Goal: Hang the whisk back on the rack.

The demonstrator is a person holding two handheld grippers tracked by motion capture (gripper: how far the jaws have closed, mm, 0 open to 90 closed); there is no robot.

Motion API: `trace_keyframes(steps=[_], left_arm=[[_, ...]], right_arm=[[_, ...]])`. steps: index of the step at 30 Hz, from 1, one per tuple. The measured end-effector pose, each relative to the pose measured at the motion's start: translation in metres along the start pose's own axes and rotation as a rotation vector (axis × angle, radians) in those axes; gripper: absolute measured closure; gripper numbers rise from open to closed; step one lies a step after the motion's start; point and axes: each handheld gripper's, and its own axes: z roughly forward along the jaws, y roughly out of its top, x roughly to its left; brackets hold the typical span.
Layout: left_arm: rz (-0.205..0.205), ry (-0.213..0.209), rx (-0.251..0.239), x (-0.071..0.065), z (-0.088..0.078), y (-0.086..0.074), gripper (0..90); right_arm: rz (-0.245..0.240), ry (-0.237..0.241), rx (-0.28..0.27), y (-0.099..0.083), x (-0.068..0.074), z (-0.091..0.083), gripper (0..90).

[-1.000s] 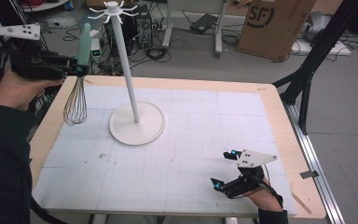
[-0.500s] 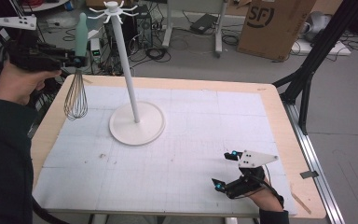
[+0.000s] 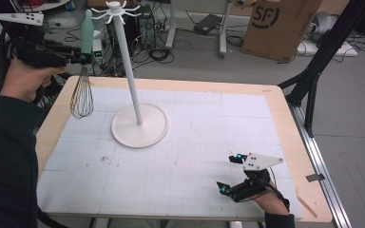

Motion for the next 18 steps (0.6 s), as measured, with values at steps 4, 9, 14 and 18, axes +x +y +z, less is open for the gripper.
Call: trace_keyframes(steps=[4, 9, 14, 18], left_arm=[[0.005, -0.002, 0.014, -0.001, 0.006, 0.0, 69.4], [0.015, 0.002, 0.016, -0.003, 0.012, 0.001, 69.3], [0.02, 0.02, 0.019, -0.006, 0.017, 0.001, 69.2], [0.027, 0.033, 0.021, -0.008, 0.021, 0.001, 68.8]], right_arm=[[0.004, -0.004, 0.002, -0.001, 0.0, 0.0, 0.3], [0.0, -0.001, 0.003, 0.0, 0.0, 0.001, 0.3], [0.0, 0.001, 0.001, 0.0, 0.001, 0.001, 0.3], [-0.001, -0.001, 0.0, 0.0, 0.001, 0.0, 0.3]])
